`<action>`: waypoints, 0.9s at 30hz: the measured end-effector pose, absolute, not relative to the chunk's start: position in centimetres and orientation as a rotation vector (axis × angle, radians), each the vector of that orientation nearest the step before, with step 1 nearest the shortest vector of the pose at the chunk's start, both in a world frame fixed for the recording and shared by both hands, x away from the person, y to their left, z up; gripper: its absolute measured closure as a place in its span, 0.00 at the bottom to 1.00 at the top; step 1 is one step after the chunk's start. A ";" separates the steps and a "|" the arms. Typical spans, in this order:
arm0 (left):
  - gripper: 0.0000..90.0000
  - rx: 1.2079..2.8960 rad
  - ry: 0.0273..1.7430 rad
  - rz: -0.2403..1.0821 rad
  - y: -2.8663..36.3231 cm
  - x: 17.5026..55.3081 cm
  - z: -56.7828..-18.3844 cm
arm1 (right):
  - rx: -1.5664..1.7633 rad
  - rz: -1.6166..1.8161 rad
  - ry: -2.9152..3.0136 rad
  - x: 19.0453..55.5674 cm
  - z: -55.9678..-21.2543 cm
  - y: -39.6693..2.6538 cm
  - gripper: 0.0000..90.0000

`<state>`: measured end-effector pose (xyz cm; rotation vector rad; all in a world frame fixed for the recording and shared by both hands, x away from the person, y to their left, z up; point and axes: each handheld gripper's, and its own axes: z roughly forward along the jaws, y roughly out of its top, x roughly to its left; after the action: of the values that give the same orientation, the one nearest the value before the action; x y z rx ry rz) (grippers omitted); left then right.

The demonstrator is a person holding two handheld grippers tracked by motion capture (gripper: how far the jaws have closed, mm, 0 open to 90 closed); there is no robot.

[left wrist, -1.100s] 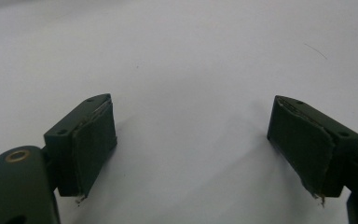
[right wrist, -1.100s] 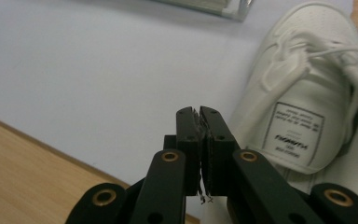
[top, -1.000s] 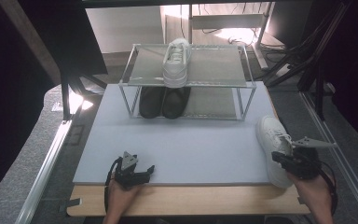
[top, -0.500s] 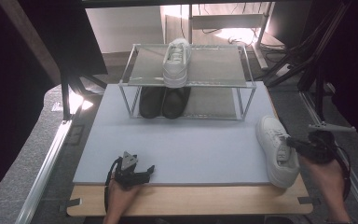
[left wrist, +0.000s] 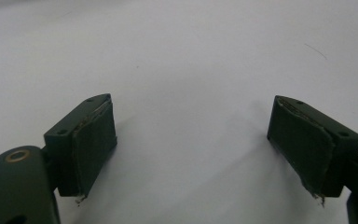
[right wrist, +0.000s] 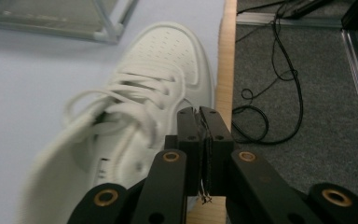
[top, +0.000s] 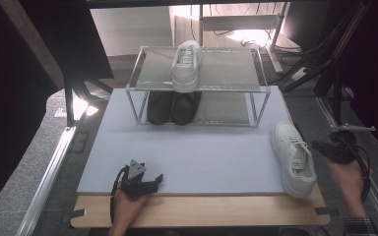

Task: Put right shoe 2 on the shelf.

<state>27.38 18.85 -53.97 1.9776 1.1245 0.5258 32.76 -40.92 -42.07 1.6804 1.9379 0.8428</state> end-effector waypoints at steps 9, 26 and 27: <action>0.17 1.977 1.124 0.526 18.8 27.4 -54.0 | 1.727 0.833 1.956 34.0 -44.8 -41.9 0.98; 0.17 1.977 1.124 0.526 18.8 27.4 -54.0 | 1.731 0.877 1.975 34.5 -46.3 -40.3 1.00; 0.17 1.977 1.124 0.526 18.8 27.4 -54.0 | 1.728 0.880 1.982 34.5 -46.3 -40.1 1.00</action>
<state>27.37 18.84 -53.98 1.9774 1.1243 0.5263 34.52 -40.07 -46.27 1.7276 1.9816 0.8796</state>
